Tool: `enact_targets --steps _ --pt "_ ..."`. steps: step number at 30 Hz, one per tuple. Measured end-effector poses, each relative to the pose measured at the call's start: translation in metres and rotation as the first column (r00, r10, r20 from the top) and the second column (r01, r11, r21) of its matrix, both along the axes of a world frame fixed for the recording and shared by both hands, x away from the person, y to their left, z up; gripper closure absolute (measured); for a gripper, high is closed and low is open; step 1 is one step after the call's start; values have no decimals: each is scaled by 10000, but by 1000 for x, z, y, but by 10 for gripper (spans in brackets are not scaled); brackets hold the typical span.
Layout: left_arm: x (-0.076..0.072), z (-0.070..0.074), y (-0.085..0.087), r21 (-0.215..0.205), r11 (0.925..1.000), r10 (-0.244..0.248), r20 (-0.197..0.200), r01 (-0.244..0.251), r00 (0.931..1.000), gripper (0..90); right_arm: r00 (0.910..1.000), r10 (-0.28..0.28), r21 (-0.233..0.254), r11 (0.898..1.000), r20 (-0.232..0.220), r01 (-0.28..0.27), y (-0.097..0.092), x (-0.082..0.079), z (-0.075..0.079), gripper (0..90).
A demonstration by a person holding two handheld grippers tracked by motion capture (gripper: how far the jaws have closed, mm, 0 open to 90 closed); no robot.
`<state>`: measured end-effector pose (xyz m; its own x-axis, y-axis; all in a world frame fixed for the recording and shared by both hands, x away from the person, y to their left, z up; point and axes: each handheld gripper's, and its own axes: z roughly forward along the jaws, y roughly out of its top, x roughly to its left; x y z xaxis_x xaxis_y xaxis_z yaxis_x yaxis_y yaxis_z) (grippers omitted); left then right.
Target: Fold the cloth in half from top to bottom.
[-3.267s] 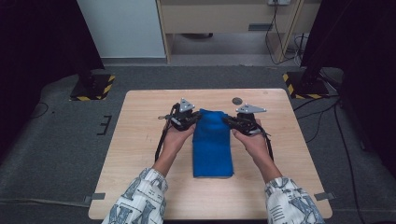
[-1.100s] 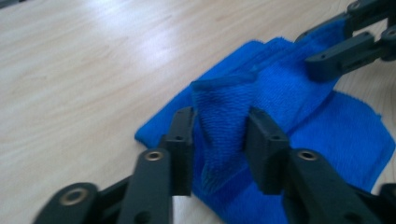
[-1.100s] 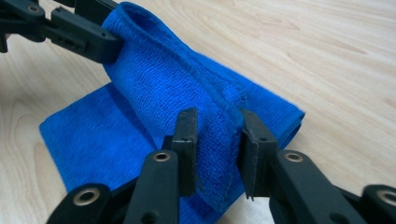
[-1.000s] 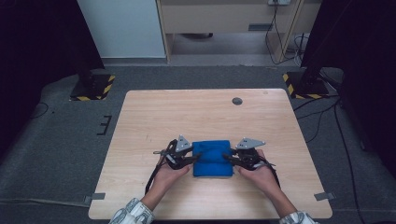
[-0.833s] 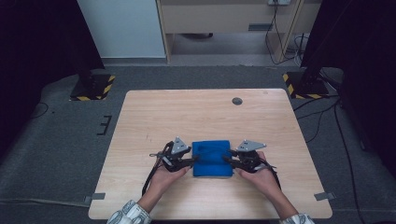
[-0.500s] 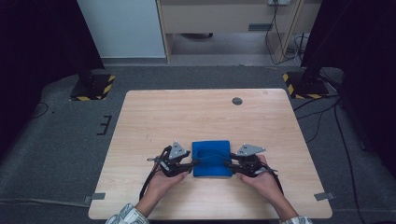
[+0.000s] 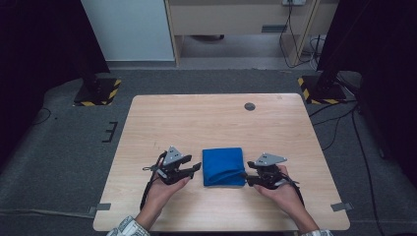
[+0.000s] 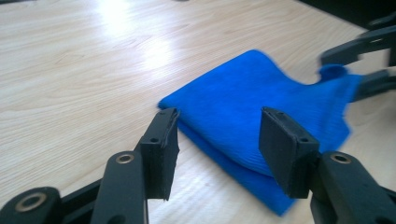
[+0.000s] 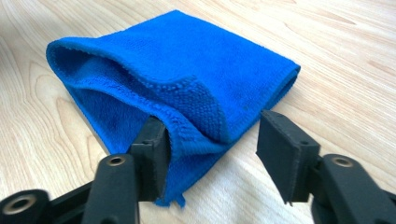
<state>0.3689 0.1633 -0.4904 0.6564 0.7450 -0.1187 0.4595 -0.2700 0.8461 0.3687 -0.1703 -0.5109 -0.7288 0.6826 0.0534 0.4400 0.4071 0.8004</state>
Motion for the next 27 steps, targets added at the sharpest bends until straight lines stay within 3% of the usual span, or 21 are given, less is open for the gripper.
enact_targets --steps 7,13,16,21,27 --pt "4 -11 -18 439 9986 -301 -66 304 9995 451 10000 7 -471 9989 -3 -8 4 -6 -1 354" --pt "2 -23 -31 940 9928 -712 -400 747 9967 437 10000 16 -281 9996 77 -14 1 -12 5 308" --pt "2 -23 -32 1079 9917 -674 -326 706 9972 437 9999 -86 -82 9999 77 87 -5 -12 9 287" --pt "3 -29 -31 1262 9890 -714 -522 775 9961 424 9987 -491 -84 9988 116 492 -8 -8 9 239" --pt "3 -23 -29 1180 9911 -606 -180 623 9980 330 9959 -881 -228 9958 209 886 -9 -1 4 163"
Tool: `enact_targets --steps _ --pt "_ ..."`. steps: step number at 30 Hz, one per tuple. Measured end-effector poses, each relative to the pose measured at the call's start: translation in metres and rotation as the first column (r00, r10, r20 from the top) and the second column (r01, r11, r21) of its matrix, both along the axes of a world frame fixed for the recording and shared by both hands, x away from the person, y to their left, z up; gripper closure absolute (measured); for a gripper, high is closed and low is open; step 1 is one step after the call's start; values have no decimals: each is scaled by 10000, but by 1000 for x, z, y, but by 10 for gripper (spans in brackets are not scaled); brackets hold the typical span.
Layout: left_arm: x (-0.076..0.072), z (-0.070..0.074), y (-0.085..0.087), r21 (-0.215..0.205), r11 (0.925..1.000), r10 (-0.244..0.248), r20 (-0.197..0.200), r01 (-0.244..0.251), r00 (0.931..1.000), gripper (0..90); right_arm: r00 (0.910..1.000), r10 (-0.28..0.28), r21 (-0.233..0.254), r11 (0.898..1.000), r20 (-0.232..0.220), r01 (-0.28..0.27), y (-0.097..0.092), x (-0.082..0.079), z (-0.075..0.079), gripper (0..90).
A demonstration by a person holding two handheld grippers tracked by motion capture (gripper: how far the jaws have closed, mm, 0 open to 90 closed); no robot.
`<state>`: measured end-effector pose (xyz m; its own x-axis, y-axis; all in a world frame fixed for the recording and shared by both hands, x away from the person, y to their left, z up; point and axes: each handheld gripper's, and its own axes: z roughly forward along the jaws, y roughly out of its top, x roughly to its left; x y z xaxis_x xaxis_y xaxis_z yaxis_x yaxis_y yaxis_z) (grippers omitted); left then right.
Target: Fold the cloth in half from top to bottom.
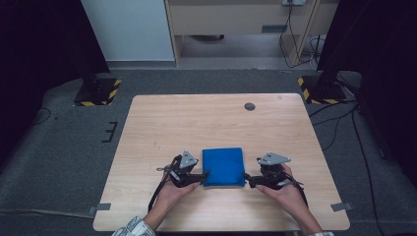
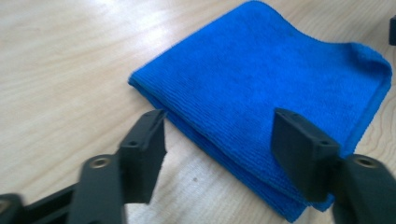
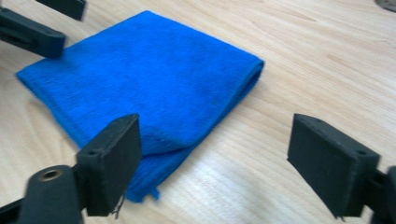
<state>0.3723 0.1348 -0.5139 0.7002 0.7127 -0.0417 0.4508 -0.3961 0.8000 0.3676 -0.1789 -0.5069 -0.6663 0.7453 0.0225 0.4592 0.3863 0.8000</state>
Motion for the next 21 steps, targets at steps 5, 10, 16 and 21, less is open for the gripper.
enact_targets --steps 5,10,16,21 --pt "2 5 4 -248 9994 239 40 -238 9997 210 9998 -76 89 9999 171 75 -4 2 1 123" --pt "4 11 10 -194 9995 270 98 -268 9996 132 9996 84 171 9998 267 -89 -10 2 4 104" --pt "8 14 25 -10 9988 481 186 -481 9987 104 9995 -60 277 9996 296 52 -20 3 6 100" --pt "15 13 42 14 9962 873 84 -873 9961 96 9993 -323 254 9992 198 318 -29 7 5 100"
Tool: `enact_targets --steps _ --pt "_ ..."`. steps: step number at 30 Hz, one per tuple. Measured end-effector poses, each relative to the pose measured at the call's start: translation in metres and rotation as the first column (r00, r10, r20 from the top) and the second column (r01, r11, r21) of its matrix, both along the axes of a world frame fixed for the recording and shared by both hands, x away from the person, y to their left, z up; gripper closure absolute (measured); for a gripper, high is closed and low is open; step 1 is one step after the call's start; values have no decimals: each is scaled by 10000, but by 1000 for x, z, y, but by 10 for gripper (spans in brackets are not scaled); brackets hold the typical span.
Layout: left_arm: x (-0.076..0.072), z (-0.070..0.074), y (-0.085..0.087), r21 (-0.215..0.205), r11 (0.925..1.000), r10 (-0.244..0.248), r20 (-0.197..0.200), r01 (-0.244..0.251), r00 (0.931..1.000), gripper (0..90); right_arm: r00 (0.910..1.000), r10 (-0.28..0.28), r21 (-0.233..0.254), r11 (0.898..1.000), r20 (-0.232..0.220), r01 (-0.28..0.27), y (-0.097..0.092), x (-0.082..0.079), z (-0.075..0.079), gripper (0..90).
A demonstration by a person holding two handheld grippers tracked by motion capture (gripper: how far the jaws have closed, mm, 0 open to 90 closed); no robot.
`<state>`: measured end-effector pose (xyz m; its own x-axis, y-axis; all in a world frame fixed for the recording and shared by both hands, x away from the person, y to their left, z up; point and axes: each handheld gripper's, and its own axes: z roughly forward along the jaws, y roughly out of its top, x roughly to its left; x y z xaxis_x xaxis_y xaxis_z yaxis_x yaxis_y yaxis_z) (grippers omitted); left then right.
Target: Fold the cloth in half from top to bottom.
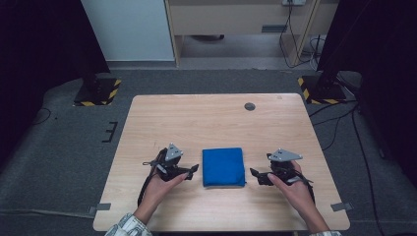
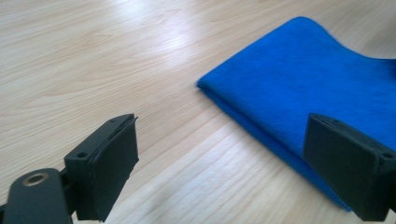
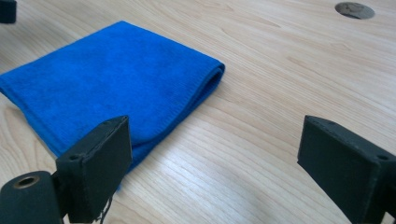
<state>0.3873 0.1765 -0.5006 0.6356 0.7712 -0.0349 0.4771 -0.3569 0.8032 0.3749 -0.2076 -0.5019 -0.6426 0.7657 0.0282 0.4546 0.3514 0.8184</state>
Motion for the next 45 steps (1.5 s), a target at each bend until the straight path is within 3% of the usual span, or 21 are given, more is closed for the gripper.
enact_targets --steps 11,19,28,33,37,41,45 --pt "9 -1 17 -93 9988 472 -103 -473 9988 87 9993 -374 38 9993 -78 374 -14 7 -1 92" --pt "14 0 27 209 9983 549 -169 -546 9983 80 9927 -1203 -235 9925 -10 1202 -31 16 -1 94" --pt "40 3 48 315 9969 736 -453 -723 9963 69 9850 -1718 -336 9847 -166 1712 -39 40 -4 99" --pt "65 5 57 679 9942 877 -674 -831 9939 68 9767 -2025 -514 9786 -713 1992 -39 66 -11 117" --pt "78 3 62 585 9930 1077 -908 -1027 9900 70 9657 -2344 -413 9720 -1118 2311 -41 85 -14 123" --pt "86 -7 60 985 9894 1185 -1182 -1071 9859 80 9491 -2752 -234 9612 -1535 2749 -43 96 -19 134" --pt "89 -18 59 921 9875 1390 -1309 -1275 9816 83 9445 -2841 -277 9586 -1650 2835 -43 99 -24 127"
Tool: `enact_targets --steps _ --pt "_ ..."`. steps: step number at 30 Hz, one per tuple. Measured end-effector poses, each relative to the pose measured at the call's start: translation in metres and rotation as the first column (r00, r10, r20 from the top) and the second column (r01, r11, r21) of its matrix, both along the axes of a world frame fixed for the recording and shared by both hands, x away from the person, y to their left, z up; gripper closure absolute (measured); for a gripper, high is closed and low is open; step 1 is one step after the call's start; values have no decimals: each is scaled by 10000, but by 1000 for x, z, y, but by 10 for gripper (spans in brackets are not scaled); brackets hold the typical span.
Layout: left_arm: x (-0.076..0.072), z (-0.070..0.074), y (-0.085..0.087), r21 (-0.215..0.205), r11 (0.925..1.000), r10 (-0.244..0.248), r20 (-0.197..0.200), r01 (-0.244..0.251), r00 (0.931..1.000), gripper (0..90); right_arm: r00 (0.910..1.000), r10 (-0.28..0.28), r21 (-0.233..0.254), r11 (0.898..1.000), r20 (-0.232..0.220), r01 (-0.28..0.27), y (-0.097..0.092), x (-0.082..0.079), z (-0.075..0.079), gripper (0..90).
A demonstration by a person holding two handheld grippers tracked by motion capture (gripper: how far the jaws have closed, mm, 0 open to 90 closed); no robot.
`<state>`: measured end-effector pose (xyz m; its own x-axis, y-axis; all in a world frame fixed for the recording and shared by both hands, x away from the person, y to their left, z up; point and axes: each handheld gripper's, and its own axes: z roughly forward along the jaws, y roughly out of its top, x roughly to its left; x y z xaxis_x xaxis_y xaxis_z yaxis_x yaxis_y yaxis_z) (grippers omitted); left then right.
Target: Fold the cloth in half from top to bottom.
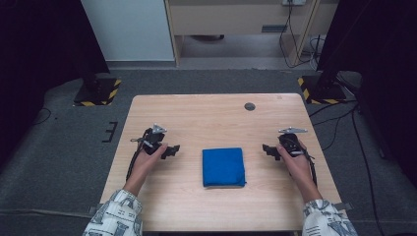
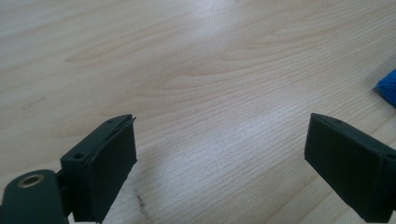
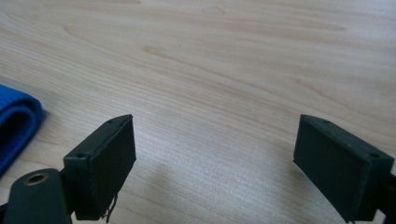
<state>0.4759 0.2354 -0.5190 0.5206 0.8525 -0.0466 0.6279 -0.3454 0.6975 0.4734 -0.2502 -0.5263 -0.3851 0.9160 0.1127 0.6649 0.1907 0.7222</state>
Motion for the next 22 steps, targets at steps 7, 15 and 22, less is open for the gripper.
enact_targets --steps 7,15,22 --pt "0 -10 -4 168 9998 101 111 -102 9999 80 10000 -24 -567 9984 19 25 7 -2 -10 96" --pt "-5 -19 -7 361 9993 44 382 -57 9993 47 9995 -72 -1081 9941 305 105 14 -8 -13 75" --pt "-5 -19 -7 367 9993 53 378 -66 9993 44 9995 83 -1088 9941 313 -48 9 -22 -13 75"
